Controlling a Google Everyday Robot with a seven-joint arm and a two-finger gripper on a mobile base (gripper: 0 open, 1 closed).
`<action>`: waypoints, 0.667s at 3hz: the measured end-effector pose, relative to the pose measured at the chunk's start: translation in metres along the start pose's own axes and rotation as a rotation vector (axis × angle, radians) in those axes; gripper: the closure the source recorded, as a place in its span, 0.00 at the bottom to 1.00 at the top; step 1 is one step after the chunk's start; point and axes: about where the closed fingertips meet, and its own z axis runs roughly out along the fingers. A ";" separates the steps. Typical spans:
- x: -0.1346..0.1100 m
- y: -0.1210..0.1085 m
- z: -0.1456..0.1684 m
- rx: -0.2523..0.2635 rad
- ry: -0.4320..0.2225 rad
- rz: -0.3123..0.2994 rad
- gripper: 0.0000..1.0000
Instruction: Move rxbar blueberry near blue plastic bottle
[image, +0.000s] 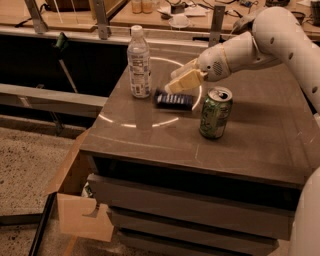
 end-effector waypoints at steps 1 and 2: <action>0.009 0.004 0.009 -0.030 0.031 0.013 0.00; 0.010 0.004 0.009 -0.032 0.034 0.014 0.00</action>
Offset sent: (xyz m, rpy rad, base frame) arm -0.0030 -0.0220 -0.0074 -0.0157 0.0266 -0.0377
